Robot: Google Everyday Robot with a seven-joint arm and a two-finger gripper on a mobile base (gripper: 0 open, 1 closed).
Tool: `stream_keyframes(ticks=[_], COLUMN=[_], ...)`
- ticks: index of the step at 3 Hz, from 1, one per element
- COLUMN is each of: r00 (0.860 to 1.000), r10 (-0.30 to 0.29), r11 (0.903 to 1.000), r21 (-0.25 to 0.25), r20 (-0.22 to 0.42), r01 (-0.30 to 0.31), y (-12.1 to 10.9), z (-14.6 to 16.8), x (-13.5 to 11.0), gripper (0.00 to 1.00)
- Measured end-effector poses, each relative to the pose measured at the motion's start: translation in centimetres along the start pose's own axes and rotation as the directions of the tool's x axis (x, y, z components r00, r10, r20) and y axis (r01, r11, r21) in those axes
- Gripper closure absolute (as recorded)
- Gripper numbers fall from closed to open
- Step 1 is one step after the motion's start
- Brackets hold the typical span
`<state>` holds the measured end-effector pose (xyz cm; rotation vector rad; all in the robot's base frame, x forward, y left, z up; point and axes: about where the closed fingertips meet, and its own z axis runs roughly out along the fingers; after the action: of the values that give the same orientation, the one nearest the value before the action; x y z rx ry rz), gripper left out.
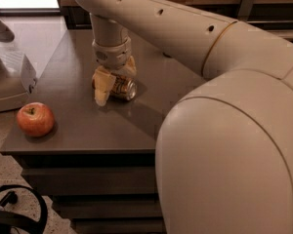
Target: Place orange can upright
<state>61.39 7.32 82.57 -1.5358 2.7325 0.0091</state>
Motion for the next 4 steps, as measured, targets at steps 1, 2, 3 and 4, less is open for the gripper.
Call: stream_keyframes(ticks=[1,2,3,4], r00=[1.000,1.000,1.000,0.999], r10=[-0.003,-0.004,-0.004,-0.005], r11=[1.0000,1.0000,1.0000,1.0000], r21=[0.003,0.005,0.007,0.008], r20=[0.012,0.022,0.030,0.035], r01=[0.003,0.004,0.004,0.005], y=[-0.07,-0.14,-0.20,-0.23], z=[0.18,0.36,0.54,0.55], x=[-0.48,-0.82,-1.11,-1.29], gripper=[0.41,0.65,0.87,1.00])
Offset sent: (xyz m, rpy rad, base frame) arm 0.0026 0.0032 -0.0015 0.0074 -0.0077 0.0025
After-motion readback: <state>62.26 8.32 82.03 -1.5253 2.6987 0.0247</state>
